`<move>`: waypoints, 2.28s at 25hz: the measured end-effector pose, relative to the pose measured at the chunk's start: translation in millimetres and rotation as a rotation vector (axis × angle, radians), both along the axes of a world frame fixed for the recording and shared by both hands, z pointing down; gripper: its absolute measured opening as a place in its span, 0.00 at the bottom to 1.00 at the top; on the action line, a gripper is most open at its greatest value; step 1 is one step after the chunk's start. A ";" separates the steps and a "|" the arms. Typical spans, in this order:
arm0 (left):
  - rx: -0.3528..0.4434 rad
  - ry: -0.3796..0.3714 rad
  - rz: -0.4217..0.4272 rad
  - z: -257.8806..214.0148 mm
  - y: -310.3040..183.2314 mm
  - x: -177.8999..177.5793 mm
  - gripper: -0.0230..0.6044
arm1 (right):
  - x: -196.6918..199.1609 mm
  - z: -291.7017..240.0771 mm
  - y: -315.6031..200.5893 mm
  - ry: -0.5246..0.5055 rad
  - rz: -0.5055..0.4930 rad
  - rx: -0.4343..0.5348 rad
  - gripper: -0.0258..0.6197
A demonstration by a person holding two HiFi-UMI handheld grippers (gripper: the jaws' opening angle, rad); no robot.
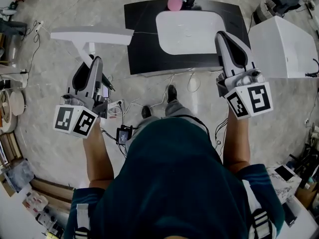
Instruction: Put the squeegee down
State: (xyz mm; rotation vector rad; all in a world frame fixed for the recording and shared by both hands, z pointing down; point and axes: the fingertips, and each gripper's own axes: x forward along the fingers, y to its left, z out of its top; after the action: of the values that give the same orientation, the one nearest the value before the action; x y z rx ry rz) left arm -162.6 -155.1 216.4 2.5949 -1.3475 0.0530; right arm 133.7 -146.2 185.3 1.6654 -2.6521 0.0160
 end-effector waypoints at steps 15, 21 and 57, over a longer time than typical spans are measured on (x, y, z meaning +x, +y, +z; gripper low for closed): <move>-0.128 -0.034 -0.062 62.0 -43.0 36.9 0.18 | 25.2 62.0 -52.7 -0.033 -0.070 -0.115 0.05; -0.173 -0.033 -0.068 84.7 -61.5 36.3 0.18 | 16.7 81.6 -68.0 -0.033 -0.084 -0.157 0.05; -0.425 -0.070 -0.059 238.3 -133.3 62.3 0.18 | 17.6 192.1 -86.7 -0.073 -0.065 -0.369 0.05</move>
State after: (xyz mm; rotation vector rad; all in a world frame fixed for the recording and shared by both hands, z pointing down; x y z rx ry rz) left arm -100.3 -288.3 454.8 2.2147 -1.2709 0.3805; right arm 151.3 -232.9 377.4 1.4839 -2.5487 0.5398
